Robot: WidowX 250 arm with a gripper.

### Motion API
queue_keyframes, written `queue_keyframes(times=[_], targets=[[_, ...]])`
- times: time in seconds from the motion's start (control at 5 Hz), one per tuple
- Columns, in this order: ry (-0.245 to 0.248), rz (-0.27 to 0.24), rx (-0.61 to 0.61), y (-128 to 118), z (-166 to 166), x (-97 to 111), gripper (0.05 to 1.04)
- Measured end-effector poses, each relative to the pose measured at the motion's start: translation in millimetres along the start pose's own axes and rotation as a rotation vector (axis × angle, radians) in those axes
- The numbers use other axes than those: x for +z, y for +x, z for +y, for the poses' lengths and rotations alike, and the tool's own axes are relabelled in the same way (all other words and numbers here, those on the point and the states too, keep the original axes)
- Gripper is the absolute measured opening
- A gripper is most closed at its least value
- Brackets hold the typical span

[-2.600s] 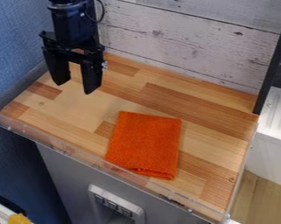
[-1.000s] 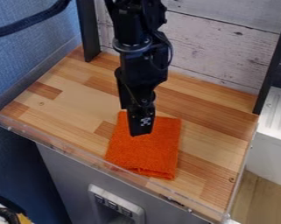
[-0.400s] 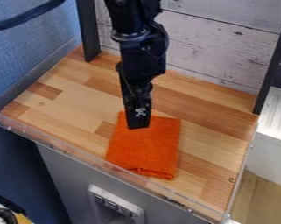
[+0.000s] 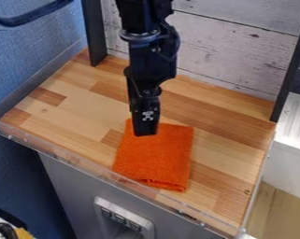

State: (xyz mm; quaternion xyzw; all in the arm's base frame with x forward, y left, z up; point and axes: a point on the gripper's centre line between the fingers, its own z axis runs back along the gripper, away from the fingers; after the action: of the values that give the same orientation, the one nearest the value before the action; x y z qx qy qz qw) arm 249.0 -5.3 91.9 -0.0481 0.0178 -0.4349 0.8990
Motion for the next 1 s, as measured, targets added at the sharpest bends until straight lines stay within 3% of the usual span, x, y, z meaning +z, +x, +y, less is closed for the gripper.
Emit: queue_keyframes(times=[0.6,1.0], targets=[[0.032,0.108,0.019,2.5,4.0,5.5,0.955],[0.129,0.142,0.044,14.0,2.1,-6.4,0.372]])
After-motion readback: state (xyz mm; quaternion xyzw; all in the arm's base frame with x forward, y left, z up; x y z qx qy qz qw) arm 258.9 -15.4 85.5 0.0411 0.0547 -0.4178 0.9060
